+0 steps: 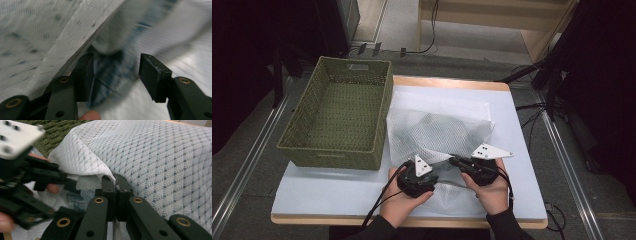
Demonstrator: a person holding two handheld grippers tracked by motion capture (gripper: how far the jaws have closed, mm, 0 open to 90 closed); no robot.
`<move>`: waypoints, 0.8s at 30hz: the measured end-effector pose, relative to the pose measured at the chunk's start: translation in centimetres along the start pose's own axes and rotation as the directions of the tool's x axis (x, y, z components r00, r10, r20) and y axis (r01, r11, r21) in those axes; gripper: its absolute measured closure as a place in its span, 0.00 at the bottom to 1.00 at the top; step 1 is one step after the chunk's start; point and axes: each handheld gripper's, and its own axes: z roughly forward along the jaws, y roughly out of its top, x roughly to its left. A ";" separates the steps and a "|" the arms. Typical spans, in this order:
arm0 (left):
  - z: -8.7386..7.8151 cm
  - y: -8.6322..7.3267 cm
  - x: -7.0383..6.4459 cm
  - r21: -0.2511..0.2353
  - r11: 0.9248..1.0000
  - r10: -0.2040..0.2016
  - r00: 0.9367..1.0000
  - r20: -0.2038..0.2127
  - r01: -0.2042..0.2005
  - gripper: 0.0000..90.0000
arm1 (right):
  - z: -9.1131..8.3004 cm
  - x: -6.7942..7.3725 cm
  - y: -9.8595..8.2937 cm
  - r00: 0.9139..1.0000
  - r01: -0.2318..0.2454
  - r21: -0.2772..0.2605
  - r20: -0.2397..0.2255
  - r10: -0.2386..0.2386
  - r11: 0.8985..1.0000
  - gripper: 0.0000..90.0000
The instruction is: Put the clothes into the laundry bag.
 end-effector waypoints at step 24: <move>3.7 2.9 4.0 -0.133 0.934 -0.328 0.943 0.060 0.333 0.83 | 1.5 0.9 -0.6 0.999 0.014 0.040 0.039 -0.015 0.999 1.00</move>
